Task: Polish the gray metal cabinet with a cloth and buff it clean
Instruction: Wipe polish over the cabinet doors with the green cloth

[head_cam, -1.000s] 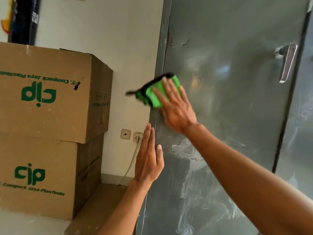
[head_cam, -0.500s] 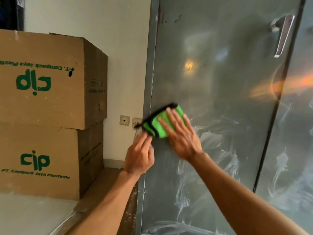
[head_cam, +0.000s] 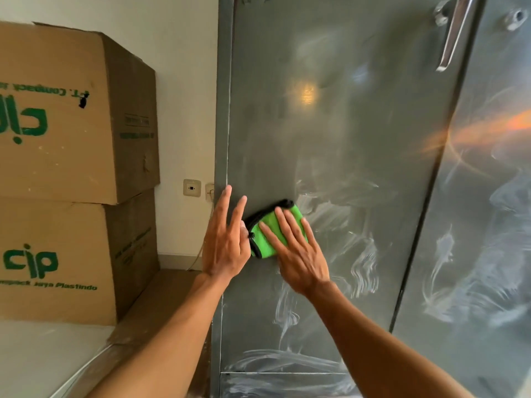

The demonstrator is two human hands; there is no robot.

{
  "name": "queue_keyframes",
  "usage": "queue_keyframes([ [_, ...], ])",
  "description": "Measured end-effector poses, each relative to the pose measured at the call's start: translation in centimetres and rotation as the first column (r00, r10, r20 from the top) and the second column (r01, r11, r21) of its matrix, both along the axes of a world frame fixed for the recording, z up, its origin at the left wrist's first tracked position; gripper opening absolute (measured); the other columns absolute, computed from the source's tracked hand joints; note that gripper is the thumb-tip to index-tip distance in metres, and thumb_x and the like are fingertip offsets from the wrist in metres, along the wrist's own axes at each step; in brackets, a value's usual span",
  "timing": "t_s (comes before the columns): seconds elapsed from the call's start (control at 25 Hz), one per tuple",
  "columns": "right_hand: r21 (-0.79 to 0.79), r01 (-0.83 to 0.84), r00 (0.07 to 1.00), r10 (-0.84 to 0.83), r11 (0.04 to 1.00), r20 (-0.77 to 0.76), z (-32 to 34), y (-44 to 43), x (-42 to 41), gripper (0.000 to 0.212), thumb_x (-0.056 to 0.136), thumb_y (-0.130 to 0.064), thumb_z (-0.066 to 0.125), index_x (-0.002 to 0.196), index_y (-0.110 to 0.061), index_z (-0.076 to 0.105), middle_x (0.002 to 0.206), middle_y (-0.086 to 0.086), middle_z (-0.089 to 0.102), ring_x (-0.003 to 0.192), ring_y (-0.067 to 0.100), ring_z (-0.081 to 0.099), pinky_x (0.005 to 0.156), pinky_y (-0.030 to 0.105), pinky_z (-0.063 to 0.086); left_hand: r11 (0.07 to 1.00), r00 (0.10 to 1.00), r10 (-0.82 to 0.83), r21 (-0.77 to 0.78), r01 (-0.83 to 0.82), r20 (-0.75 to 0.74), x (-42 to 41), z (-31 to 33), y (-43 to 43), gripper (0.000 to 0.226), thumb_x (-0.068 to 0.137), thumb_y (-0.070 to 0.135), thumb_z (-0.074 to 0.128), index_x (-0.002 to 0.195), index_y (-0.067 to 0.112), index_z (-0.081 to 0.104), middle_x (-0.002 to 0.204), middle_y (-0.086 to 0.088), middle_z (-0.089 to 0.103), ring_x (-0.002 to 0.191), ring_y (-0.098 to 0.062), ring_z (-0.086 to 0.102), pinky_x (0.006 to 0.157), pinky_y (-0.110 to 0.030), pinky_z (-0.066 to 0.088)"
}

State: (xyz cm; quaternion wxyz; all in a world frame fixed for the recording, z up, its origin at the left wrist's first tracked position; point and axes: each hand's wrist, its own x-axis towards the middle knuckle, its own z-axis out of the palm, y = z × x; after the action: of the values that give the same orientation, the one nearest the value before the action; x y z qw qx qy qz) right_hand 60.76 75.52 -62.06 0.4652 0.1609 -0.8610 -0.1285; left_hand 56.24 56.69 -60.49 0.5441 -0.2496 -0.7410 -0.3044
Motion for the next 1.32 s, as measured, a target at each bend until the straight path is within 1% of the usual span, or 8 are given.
queue_keyframes([
  [0.2, -0.268, 0.058, 0.992, -0.086, 0.962, -0.096, 12.3, -0.8, -1.2, 0.073, 0.098, -0.030, 0.049, 0.163, -0.033, 0.014, 0.170, 0.011, -0.003, 0.158, 0.027, -0.002, 0.127, 0.048, 0.010, 0.993, 1.000, 0.002, 0.121, -0.003, 0.005, 0.3, 2.3, 2.4, 0.046, 0.100, 0.008, 0.048, 0.146, 0.003, 0.052, 0.164, -0.020, 0.031, 0.152, -0.032, 0.031, 0.119, -0.047, 0.036],
  [0.32, -0.386, 0.064, 0.991, -0.105, 0.920, -0.086, 9.5, -1.3, -1.3, 0.075, 0.101, -0.026, 0.048, 0.163, -0.032, 0.006, 0.170, 0.010, -0.011, 0.157, 0.025, -0.012, 0.127, 0.050, 0.006, 0.997, 1.000, 0.003, 0.082, -0.003, 0.004, 0.3, 2.2, 3.7, 0.045, 0.098, 0.008, 0.049, 0.143, 0.002, 0.053, 0.164, -0.021, 0.031, 0.152, -0.033, 0.030, 0.119, -0.052, 0.034],
  [0.52, -0.334, 0.148, 0.988, -0.150, 0.931, 0.019, -1.3, 0.9, 0.7, 0.082, 0.096, -0.019, 0.059, 0.163, -0.028, 0.012, 0.169, 0.015, -0.007, 0.157, 0.029, -0.008, 0.127, 0.051, 0.009, 0.998, 0.998, 0.069, 0.002, -0.069, 0.009, 0.1, 0.2, 4.3, 0.061, 0.091, 0.007, 0.043, 0.152, 0.008, 0.045, 0.167, -0.018, 0.024, 0.157, -0.033, 0.018, 0.122, -0.058, 0.025],
  [0.64, -0.263, 0.119, 0.992, -0.126, 0.957, -0.010, 3.9, 1.4, 0.4, 0.077, 0.098, -0.024, 0.053, 0.163, -0.029, 0.011, 0.169, 0.017, -0.005, 0.157, 0.030, -0.005, 0.127, 0.049, 0.009, 0.992, 0.993, 0.098, 0.079, -0.103, 0.065, 0.8, 0.4, 5.6, 0.058, 0.095, 0.010, 0.044, 0.152, 0.011, 0.045, 0.168, -0.017, 0.022, 0.157, -0.033, 0.016, 0.124, -0.054, 0.022],
  [0.84, -0.427, 0.109, 0.984, -0.159, 0.898, -0.083, 12.4, 2.2, -0.6, 0.078, 0.098, -0.025, 0.049, 0.163, -0.031, 0.008, 0.170, 0.013, -0.009, 0.157, 0.029, -0.007, 0.127, 0.048, 0.010, 0.989, 0.995, 0.061, 0.127, -0.072, 0.083, 1.3, 1.5, 8.2, 0.054, 0.099, 0.017, 0.047, 0.153, 0.013, 0.044, 0.169, -0.016, 0.018, 0.158, -0.030, 0.012, 0.125, -0.051, 0.018],
  [0.96, -0.422, 0.129, 0.985, -0.164, 0.897, -0.048, 5.4, 3.6, 0.6, 0.081, 0.098, -0.019, 0.053, 0.163, -0.031, 0.006, 0.169, 0.013, -0.013, 0.156, 0.026, -0.012, 0.127, 0.050, 0.008, 0.987, 0.992, 0.067, 0.136, -0.081, 0.107, 1.7, 0.0, 9.7, 0.061, 0.094, 0.016, 0.052, 0.154, 0.013, 0.043, 0.169, -0.017, 0.016, 0.158, -0.031, 0.012, 0.125, -0.051, 0.016],
  [1.12, -0.303, 0.185, 0.983, -0.170, 0.935, 0.074, -2.0, 6.4, 2.5, 0.085, 0.095, -0.013, 0.056, 0.163, -0.030, 0.009, 0.169, 0.014, -0.010, 0.157, 0.029, -0.008, 0.127, 0.050, 0.008, 0.993, 0.991, 0.117, -0.040, -0.114, 0.069, 1.8, -1.3, 10.1, 0.088, 0.071, 0.007, 0.059, 0.156, 0.016, 0.040, 0.170, -0.017, 0.013, 0.158, -0.033, 0.012, 0.125, -0.055, 0.015],
  [1.32, -0.471, 0.054, 0.992, -0.100, 0.880, -0.073, 10.1, 5.0, 0.3, 0.076, 0.096, -0.030, 0.051, 0.163, -0.028, 0.015, 0.169, 0.018, -0.005, 0.157, 0.033, -0.004, 0.127, 0.048, 0.008, 0.984, 0.979, 0.177, 0.016, -0.180, 0.101, 1.7, 0.9, 10.3, 0.056, 0.101, 0.030, 0.049, 0.157, 0.025, 0.041, 0.171, -0.013, 0.012, 0.159, -0.028, 0.008, 0.125, -0.054, 0.015],
])
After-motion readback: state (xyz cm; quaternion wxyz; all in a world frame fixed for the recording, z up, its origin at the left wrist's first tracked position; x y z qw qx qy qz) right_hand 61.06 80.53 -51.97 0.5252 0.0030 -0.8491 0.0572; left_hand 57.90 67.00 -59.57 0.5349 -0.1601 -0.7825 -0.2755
